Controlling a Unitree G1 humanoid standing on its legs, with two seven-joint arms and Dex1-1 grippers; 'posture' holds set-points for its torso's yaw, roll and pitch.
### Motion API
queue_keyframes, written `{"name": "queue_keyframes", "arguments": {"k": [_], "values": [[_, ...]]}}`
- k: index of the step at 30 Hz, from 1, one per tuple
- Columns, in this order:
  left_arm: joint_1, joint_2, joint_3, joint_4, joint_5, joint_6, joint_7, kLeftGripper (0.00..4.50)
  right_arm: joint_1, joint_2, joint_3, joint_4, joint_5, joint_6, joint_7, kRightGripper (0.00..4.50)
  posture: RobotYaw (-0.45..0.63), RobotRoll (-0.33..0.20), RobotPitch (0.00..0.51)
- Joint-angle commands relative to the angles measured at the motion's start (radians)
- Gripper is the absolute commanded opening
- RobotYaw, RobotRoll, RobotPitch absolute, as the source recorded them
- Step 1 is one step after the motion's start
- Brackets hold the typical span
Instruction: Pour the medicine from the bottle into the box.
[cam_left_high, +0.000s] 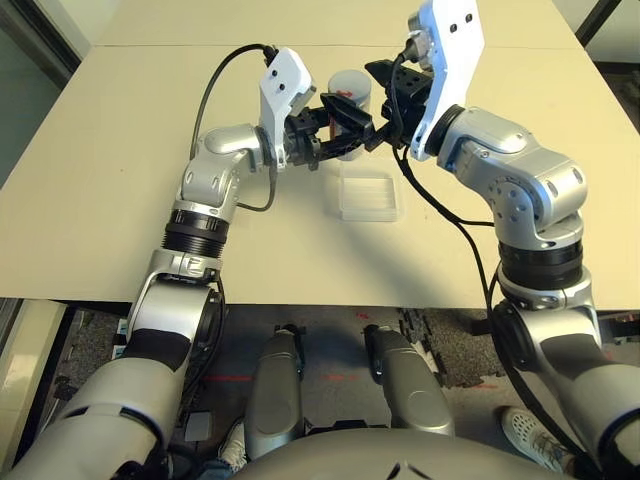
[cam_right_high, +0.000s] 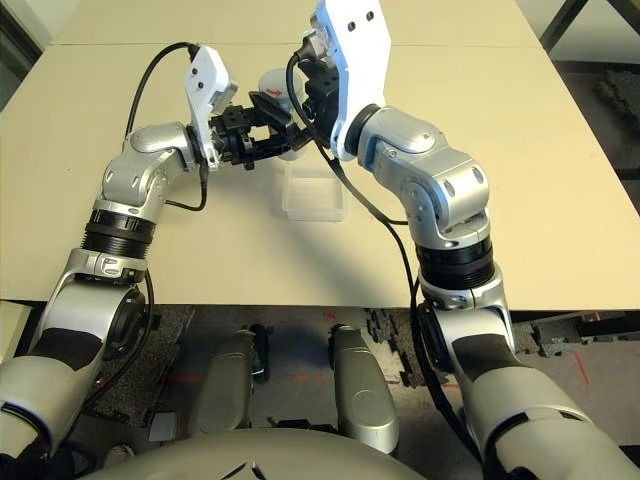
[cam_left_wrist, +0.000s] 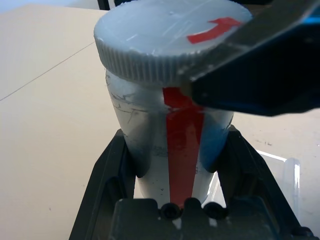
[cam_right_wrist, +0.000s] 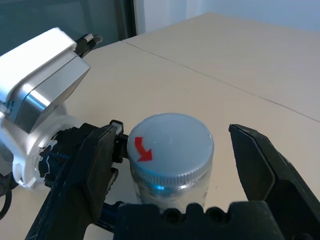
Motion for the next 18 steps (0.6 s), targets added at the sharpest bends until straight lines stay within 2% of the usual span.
{"name": "queue_keyframes", "arguments": {"k": [1, 4, 7, 9, 10, 15, 18], "values": [[0.011, -0.001, -0.007, -0.037, -0.009, 0.017, 0.003, 2.43, -0.007, 0.0, 0.017, 0.001, -0.013, -0.013, 0.018, 4.5, -0.12, 0.0, 0.17], [0.016, 0.001, -0.008, -0.049, -0.012, 0.025, 0.003, 2.43, -0.001, 0.002, 0.019, -0.003, -0.019, -0.017, 0.03, 4.5, -0.12, 0.0, 0.172], [0.019, 0.0, -0.007, -0.068, -0.019, 0.039, 0.006, 2.43, 0.008, -0.003, 0.026, -0.011, -0.02, -0.013, 0.047, 3.54, -0.11, 0.0, 0.174], [0.018, -0.001, -0.008, -0.079, -0.023, 0.045, 0.008, 2.43, 0.013, -0.006, 0.029, -0.014, -0.023, -0.016, 0.056, 2.74, -0.11, 0.0, 0.176], [0.018, -0.001, -0.008, -0.086, -0.024, 0.049, 0.008, 2.43, 0.013, -0.008, 0.03, -0.015, -0.023, -0.019, 0.062, 2.6, -0.11, 0.0, 0.176], [0.032, 0.019, -0.021, -0.135, -0.043, 0.071, -0.038, 2.43, 0.004, -0.024, 0.018, -0.023, -0.004, -0.022, 0.106, 2.6, -0.11, 0.0, 0.177], [0.046, 0.037, -0.022, -0.205, -0.105, 0.08, -0.129, 2.43, -0.001, -0.094, -0.004, -0.033, 0.06, -0.009, 0.229, 2.6, -0.08, 0.0, 0.177]]}}
